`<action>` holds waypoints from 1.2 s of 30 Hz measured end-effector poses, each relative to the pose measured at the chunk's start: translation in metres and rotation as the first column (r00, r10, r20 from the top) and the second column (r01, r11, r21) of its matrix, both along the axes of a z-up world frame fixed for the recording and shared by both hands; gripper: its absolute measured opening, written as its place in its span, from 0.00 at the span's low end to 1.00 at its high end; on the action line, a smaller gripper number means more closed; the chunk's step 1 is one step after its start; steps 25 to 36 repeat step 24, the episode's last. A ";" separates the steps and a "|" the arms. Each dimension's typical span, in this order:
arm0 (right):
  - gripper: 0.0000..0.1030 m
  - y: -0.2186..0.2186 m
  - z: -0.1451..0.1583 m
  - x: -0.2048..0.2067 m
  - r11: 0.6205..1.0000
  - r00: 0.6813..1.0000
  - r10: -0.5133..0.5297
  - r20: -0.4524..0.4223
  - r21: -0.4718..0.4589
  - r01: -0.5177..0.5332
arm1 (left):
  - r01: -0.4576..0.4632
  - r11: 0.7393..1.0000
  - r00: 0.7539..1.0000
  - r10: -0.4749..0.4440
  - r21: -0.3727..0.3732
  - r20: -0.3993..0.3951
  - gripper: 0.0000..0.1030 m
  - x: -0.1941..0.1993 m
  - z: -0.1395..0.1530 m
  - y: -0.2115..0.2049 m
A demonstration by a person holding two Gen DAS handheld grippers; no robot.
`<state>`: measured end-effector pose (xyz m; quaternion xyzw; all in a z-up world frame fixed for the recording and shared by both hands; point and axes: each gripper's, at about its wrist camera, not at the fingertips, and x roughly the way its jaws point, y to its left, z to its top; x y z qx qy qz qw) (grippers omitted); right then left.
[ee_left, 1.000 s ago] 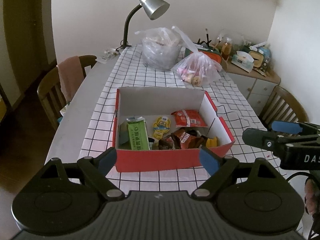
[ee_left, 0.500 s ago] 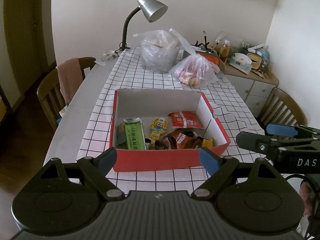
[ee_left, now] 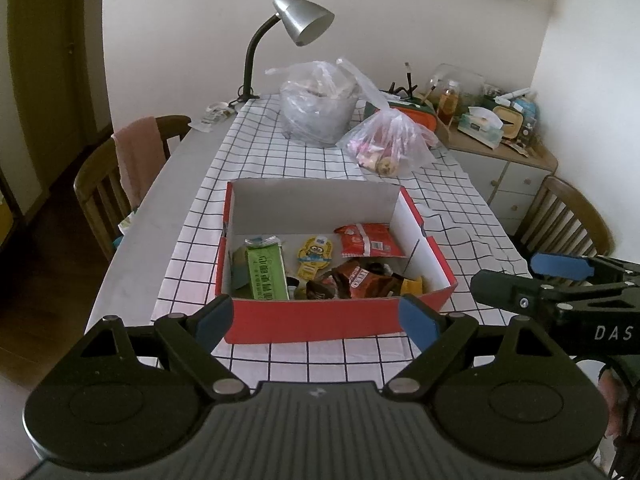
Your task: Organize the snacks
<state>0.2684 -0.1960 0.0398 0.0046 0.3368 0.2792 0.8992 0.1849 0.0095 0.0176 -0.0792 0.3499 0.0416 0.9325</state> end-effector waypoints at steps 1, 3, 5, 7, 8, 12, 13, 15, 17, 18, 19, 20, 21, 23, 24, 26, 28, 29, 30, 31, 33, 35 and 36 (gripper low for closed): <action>1.00 0.000 0.000 -0.001 1.000 1.000 0.000 -0.001 0.000 0.000 | -0.001 1.000 1.000 0.001 0.000 0.000 0.87 0.000 0.000 0.000; 1.00 -0.001 -0.001 -0.001 1.000 1.000 0.001 -0.002 -0.001 -0.001 | 0.000 1.000 1.000 0.000 -0.001 0.000 0.87 0.000 0.000 0.000; 1.00 -0.001 -0.001 -0.002 1.000 1.000 0.002 -0.004 -0.002 -0.002 | -0.002 1.000 1.000 0.002 0.000 0.000 0.87 0.000 0.000 0.000; 1.00 -0.002 -0.002 -0.003 1.000 1.000 0.000 -0.006 -0.002 0.000 | 0.001 1.000 1.000 -0.001 -0.001 0.000 0.87 0.000 0.000 0.000; 1.00 -0.002 -0.002 -0.003 1.000 1.000 -0.001 -0.008 -0.001 0.001 | 0.001 1.000 1.000 -0.001 -0.002 -0.002 0.87 0.000 0.000 0.000; 1.00 -0.004 -0.003 -0.003 1.000 1.000 -0.003 -0.012 0.000 0.003 | -0.004 1.000 1.000 0.004 -0.003 -0.006 0.87 -0.001 -0.001 -0.004; 1.00 -0.004 -0.003 -0.004 1.000 1.000 -0.003 -0.012 0.000 0.003 | -0.005 1.000 1.000 0.005 -0.003 -0.007 0.87 -0.001 -0.001 -0.005; 1.00 -0.004 -0.004 -0.005 1.000 1.000 -0.003 -0.015 -0.002 0.003 | -0.006 1.000 1.000 0.006 -0.001 -0.009 0.87 -0.002 -0.001 -0.006; 1.00 -0.005 -0.004 -0.006 1.000 1.000 -0.004 -0.017 -0.005 0.004 | -0.008 1.000 1.000 0.008 -0.001 -0.008 0.87 -0.003 -0.001 -0.006; 1.00 -0.005 -0.005 -0.006 1.000 1.000 -0.005 -0.017 -0.006 0.005 | -0.009 1.000 1.000 0.009 -0.002 -0.008 0.87 -0.003 -0.002 -0.005; 1.00 -0.005 -0.005 -0.007 1.000 1.000 -0.007 -0.018 -0.006 0.007 | -0.012 1.000 1.000 0.012 -0.002 -0.009 0.87 -0.004 -0.002 -0.005; 1.00 -0.006 -0.005 -0.007 1.000 1.000 -0.008 -0.020 -0.005 0.007 | -0.014 1.000 1.000 0.014 -0.003 -0.009 0.87 -0.004 -0.002 -0.004; 1.00 -0.006 -0.005 -0.008 1.000 1.000 -0.008 -0.020 -0.005 0.008 | -0.016 1.000 1.000 0.016 -0.004 -0.010 0.87 -0.005 -0.002 -0.001; 1.00 -0.006 -0.005 -0.010 1.000 1.000 -0.012 -0.022 -0.007 0.012 | -0.016 1.000 1.000 0.016 -0.010 -0.012 0.87 -0.007 -0.001 0.001; 1.00 -0.006 -0.005 -0.011 1.000 1.000 -0.013 -0.023 -0.008 0.013 | -0.014 1.000 1.000 0.014 -0.012 -0.011 0.87 -0.010 -0.001 0.002; 1.00 -0.006 -0.005 -0.011 1.000 1.000 -0.013 -0.023 -0.008 0.013 | -0.014 1.000 1.000 0.014 -0.012 -0.011 0.87 -0.010 -0.001 0.002; 1.00 -0.006 -0.005 -0.011 1.000 1.000 -0.013 -0.023 -0.008 0.013 | -0.014 1.000 1.000 0.014 -0.012 -0.011 0.87 -0.010 -0.001 0.002; 1.00 -0.006 -0.005 -0.011 1.000 1.000 -0.013 -0.023 -0.008 0.013 | -0.014 1.000 1.000 0.014 -0.012 -0.011 0.87 -0.010 -0.001 0.002; 1.00 -0.006 -0.005 -0.011 1.000 1.000 -0.013 -0.023 -0.008 0.013 | -0.014 1.000 1.000 0.014 -0.012 -0.011 0.87 -0.010 -0.001 0.002; 1.00 -0.006 -0.005 -0.011 1.000 1.000 -0.013 -0.023 -0.008 0.013 | -0.014 1.000 1.000 0.014 -0.012 -0.011 0.87 -0.010 -0.001 0.002; 1.00 -0.006 -0.005 -0.011 1.000 1.000 -0.013 -0.023 -0.008 0.013 | -0.014 1.000 1.000 0.014 -0.012 -0.011 0.87 -0.010 -0.001 0.002; 1.00 -0.006 -0.005 -0.011 1.000 1.000 -0.013 -0.023 -0.008 0.013 | -0.014 1.000 1.000 0.014 -0.012 -0.011 0.87 -0.010 -0.001 0.002; 1.00 -0.006 -0.005 -0.011 1.000 1.000 -0.013 -0.023 -0.008 0.013 | -0.014 1.000 1.000 0.014 -0.012 -0.011 0.87 -0.010 -0.001 0.002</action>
